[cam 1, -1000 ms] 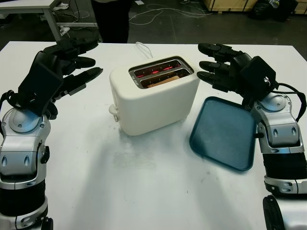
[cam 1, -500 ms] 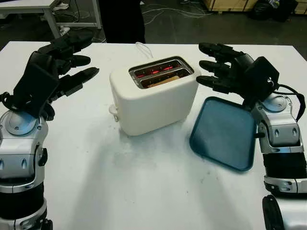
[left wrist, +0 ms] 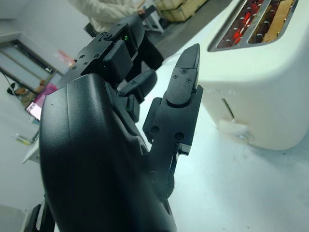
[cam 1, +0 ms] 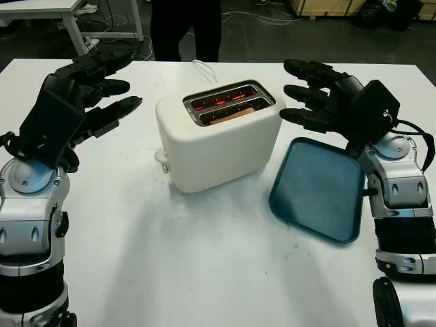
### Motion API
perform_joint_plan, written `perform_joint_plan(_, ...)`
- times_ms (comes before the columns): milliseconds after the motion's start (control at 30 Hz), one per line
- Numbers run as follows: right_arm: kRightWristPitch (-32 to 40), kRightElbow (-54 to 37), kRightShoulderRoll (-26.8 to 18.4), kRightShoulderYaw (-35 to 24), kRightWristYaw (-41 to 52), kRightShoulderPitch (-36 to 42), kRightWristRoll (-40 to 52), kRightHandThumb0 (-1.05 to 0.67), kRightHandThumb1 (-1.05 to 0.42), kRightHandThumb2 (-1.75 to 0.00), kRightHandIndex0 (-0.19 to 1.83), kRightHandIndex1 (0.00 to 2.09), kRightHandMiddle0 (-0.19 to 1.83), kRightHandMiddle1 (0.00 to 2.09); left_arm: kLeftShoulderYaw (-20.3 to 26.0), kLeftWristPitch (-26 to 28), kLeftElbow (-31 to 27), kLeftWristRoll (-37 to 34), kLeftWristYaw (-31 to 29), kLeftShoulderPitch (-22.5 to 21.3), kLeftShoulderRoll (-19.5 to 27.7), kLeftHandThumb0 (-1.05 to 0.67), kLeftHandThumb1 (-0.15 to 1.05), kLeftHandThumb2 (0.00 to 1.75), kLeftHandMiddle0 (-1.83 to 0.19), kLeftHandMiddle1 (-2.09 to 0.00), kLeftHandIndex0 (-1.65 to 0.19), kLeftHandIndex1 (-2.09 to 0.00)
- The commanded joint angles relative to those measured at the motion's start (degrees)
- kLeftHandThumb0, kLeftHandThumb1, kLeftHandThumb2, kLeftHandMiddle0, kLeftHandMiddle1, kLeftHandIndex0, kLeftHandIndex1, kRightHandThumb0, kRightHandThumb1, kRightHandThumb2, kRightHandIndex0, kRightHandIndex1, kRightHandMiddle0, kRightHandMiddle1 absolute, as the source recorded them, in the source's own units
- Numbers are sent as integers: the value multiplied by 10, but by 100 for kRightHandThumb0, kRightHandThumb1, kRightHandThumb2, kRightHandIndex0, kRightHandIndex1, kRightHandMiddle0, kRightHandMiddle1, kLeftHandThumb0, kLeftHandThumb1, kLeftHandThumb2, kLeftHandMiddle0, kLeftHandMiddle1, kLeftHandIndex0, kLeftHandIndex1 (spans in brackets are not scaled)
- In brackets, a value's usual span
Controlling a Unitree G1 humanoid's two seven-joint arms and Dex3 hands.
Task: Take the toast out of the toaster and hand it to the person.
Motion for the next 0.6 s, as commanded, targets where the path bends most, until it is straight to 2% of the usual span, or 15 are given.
perform_joint_plan(0, -10, -2, -3, 4, -4, -2, -4, 14, -89, -20, 32, 22, 39, 1, 0, 1, -2, -2, 1, 4, 1, -20, 92, 7, -26, -87, -58, -10)
perform_joint_plan(233, 8, -5, -1, 3, -11, -7, -8, -4, -90, -15, 29, 21, 36, 0, -2, -5, 1, -3, 0, 3, 5, -22, 92, 7, -26, -87, -58, -11)
perform_joint_plan(567, 7, -8, -3, 7, -9, -7, -9, -5, -92, -15, 32, 23, 41, 2, 1, 4, -3, -7, 3, 4, 3, -23, 92, 7, -26, -87, -58, -11)
